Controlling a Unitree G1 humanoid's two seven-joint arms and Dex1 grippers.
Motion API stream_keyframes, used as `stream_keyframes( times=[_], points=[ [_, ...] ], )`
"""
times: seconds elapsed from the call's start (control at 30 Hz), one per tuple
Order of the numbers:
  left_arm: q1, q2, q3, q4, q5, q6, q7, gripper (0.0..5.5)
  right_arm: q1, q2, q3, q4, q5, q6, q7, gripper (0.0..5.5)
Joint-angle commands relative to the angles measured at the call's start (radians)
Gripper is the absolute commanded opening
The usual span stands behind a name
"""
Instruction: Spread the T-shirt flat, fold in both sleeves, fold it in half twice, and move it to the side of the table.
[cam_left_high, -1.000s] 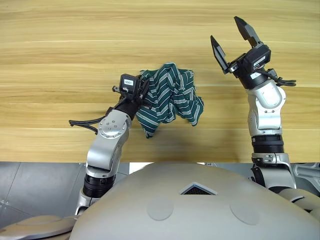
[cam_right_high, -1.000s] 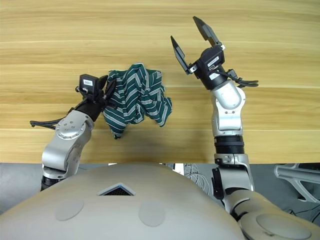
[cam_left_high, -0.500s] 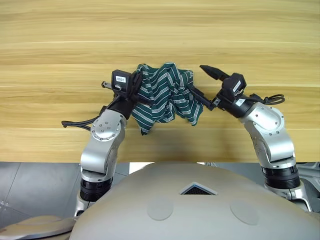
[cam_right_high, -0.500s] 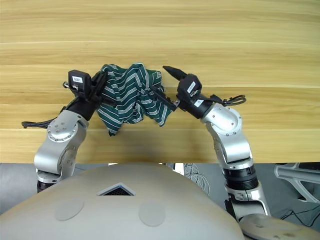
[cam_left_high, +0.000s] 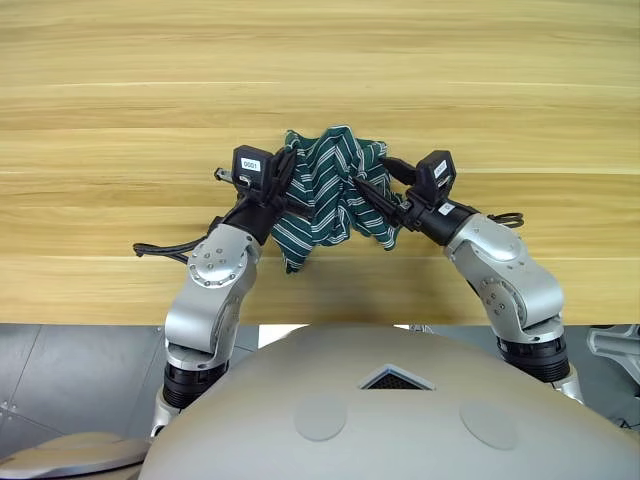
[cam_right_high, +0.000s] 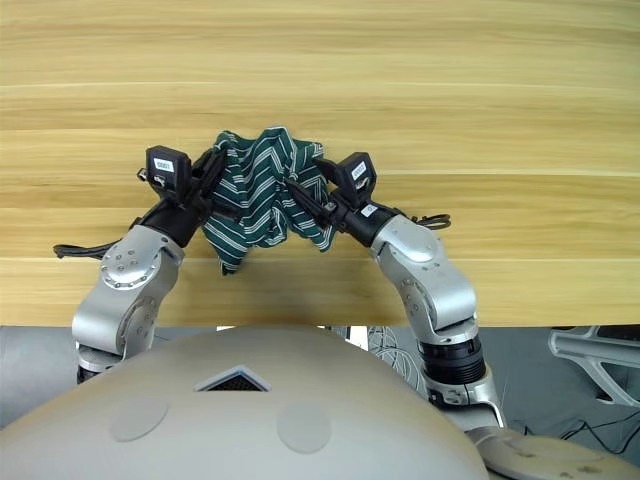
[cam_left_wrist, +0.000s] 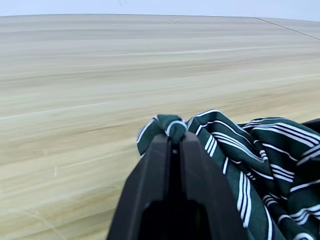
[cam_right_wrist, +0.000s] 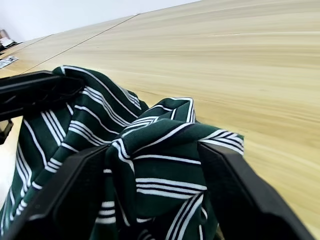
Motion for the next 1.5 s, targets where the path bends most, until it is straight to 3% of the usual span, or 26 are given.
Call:
stream_keyframes(
  times=[0.03, 0.6, 0.8, 1.07, 1.2, 1.33, 1.5],
  points=[
    [0.014, 0.0, -0.004, -0.015, -0.006, -0.009, -0.005, 0.0, -0.009, 0.004, -0.01, -0.007, 0.006, 0.043, -0.024, 3.01],
    [0.042, -0.01, -0.013, -0.016, -0.003, -0.028, 0.002, 0.0, -0.025, 0.009, -0.045, 0.0, 0.061, 0.123, -0.012, 0.1],
    [0.017, -0.019, 0.044, 0.022, -0.028, -0.067, -0.009, 0.0, -0.044, -0.035, -0.103, -0.029, 0.102, 0.079, 0.059, 0.04],
    [-0.216, 0.022, 0.352, 0.113, -0.211, -0.083, -0.059, 0.0, -0.164, -0.275, -0.339, 0.02, 0.039, -0.121, 0.213, 0.04],
    [-0.244, 0.067, 0.471, 0.061, -0.304, -0.057, -0.073, 0.0, -0.161, -0.367, -0.443, 0.056, 0.006, -0.237, 0.283, 0.04],
    [-0.194, 0.084, 0.487, -0.018, -0.369, -0.051, -0.097, 0.0, -0.089, -0.4, -0.527, 0.004, 0.011, -0.351, 0.358, 0.04],
    [-0.221, 0.096, 0.475, -0.04, -0.398, -0.129, -0.16, 0.0, -0.164, -0.424, -0.597, 0.076, 0.045, -0.372, 0.37, 0.04]
  ],
)
